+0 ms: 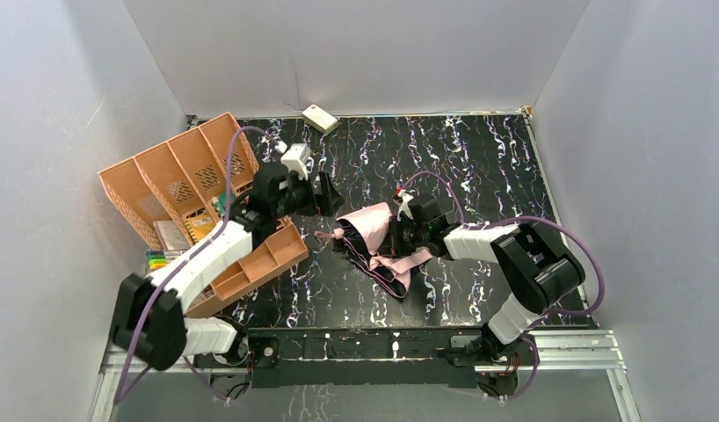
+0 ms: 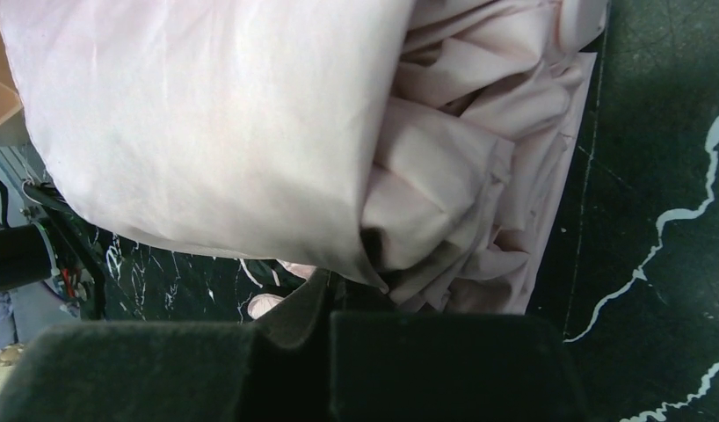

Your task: Put away the umbrella

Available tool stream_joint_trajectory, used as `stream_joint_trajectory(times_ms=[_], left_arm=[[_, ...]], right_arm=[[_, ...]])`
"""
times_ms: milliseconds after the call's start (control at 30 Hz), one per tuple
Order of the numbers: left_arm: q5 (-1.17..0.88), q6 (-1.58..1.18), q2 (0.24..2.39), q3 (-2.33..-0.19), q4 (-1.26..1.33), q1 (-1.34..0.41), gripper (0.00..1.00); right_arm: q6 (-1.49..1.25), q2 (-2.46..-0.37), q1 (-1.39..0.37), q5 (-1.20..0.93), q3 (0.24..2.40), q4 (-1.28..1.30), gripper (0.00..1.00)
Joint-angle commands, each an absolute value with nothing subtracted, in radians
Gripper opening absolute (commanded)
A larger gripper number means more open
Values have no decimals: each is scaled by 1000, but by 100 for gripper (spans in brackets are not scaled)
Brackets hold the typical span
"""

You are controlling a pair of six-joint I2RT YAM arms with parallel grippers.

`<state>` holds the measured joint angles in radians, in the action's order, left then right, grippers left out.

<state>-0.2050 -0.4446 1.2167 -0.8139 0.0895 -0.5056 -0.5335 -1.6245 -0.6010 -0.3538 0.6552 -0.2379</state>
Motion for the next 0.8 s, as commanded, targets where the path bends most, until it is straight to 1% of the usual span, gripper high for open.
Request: stream_joint_trajectory(times_ms=[0,100,333,600,767], left_arm=[[-452,-267,1379,-977,-26,-449,98],[-535,-205,1480,-1035,-43,-427,99],[-652,-45,1674,-1160,-105,-414,98],[-778,79,1831,-1270,-135,-415,98],[-853,136,1923,-1340,-205,-417,98]], right_arm=[[-437,-1641,-593,-276,604,-62,0],[-424,-1639,-594,-277,607,-55,0],[-414,-1638,-592,-288,614,-49,0],[-411,-1650,-593,-304,617,-52,0],[-411,-1662,-592,-310,627,-55,0]])
